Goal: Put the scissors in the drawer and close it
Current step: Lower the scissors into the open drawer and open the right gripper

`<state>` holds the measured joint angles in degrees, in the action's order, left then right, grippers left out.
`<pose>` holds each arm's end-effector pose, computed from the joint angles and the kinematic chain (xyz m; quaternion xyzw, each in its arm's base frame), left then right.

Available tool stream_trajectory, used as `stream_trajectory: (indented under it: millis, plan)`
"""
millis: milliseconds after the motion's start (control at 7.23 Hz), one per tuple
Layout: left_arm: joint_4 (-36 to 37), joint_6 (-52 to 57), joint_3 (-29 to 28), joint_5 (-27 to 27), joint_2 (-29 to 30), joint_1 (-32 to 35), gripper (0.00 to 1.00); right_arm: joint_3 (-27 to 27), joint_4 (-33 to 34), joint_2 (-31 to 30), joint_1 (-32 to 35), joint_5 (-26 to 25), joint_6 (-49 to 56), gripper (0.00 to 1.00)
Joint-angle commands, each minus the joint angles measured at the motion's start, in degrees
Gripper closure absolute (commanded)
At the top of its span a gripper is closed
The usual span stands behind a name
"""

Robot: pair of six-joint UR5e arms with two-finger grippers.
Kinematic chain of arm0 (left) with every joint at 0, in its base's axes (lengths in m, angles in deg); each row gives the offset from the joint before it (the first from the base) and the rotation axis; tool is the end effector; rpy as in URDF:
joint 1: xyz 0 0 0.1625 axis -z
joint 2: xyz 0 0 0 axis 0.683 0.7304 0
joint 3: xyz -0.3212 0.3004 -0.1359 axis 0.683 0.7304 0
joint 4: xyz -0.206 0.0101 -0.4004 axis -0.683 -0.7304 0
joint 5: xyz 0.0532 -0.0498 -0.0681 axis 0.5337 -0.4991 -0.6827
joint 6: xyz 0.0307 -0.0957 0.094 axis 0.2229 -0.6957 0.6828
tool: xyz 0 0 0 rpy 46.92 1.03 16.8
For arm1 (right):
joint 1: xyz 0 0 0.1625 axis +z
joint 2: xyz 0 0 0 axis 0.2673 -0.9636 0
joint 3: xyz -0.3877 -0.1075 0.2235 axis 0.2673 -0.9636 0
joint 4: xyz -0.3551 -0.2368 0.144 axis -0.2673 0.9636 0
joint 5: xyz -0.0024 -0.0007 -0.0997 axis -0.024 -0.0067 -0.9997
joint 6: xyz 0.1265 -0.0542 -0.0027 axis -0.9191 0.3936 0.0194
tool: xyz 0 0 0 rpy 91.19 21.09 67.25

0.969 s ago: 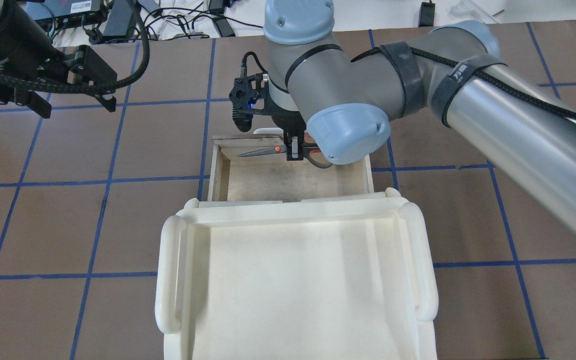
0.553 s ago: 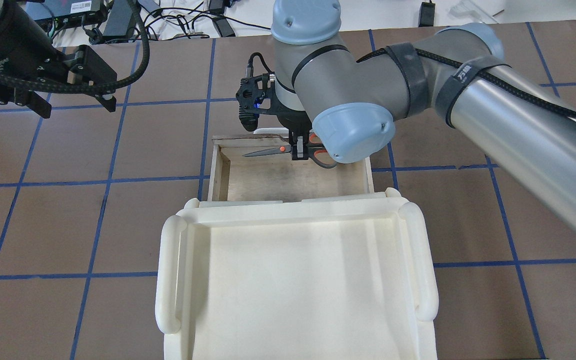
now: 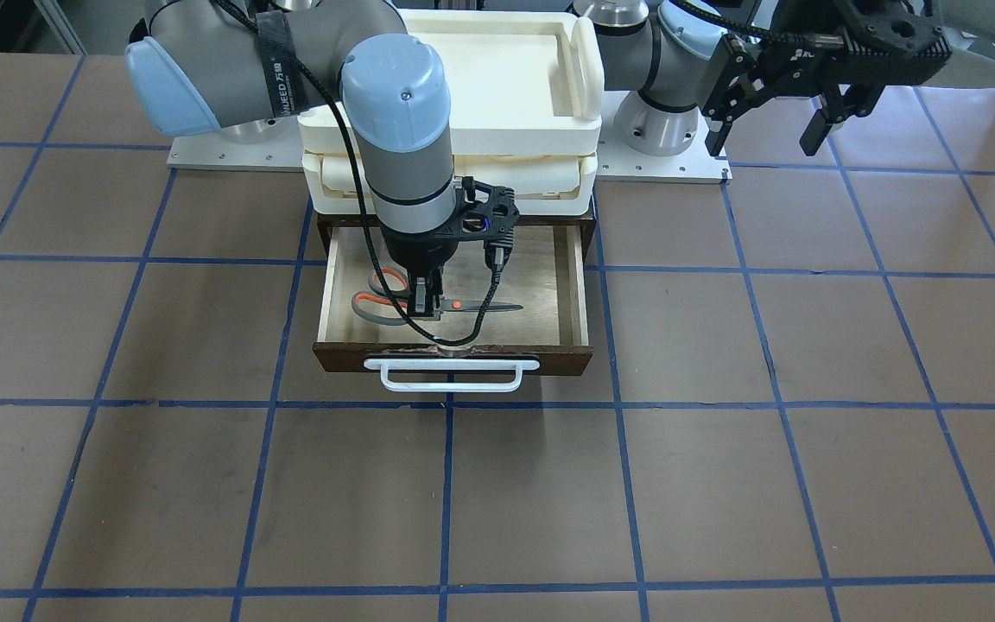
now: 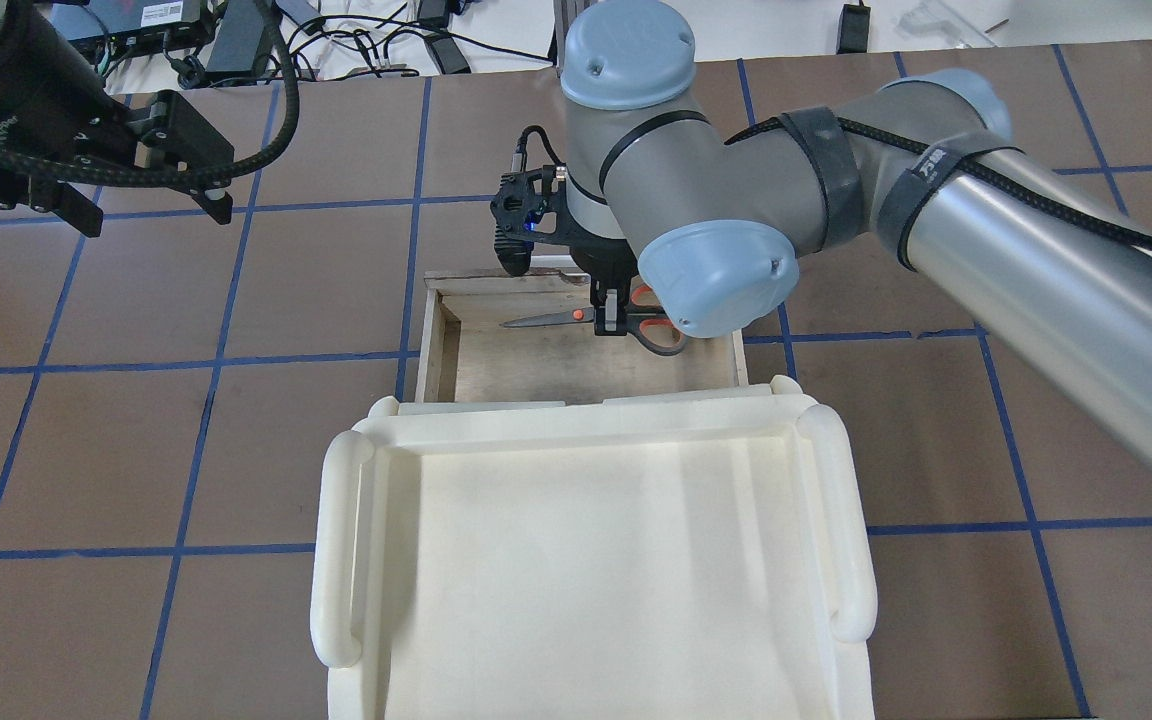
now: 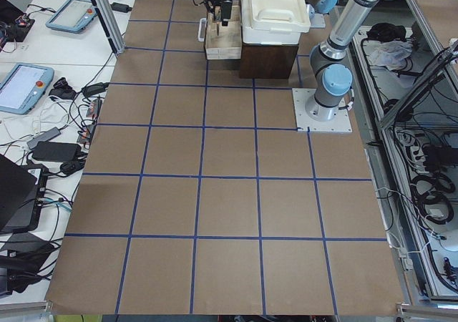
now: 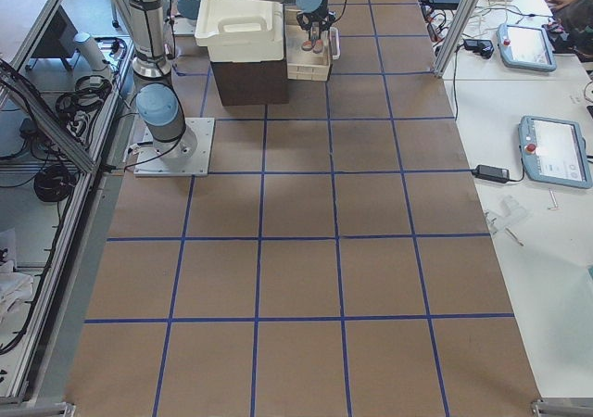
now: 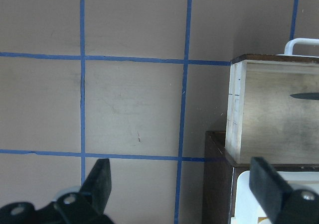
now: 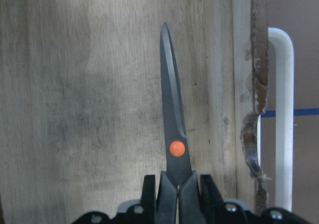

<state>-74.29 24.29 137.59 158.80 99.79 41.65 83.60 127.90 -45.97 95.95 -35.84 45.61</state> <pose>-0.0900 -0.4852 0.5744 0.0281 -0.9985 0.0461 0.0001 0.3615 -0.5368 0.3391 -0.6900 0.7232 -0.0231 0.0173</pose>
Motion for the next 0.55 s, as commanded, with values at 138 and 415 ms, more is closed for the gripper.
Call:
stream_trajectory:
  millis: [138,415]
  plan:
    - [0.0,0.0,0.0,0.0,0.0,0.0,0.0,0.2,0.1,0.5,0.2,0.9,0.4,1.0]
    - [0.0,-0.3,0.0,0.0,-0.1,0.1,0.0,0.2,-0.9,0.5,0.2,1.3,0.6,1.0]
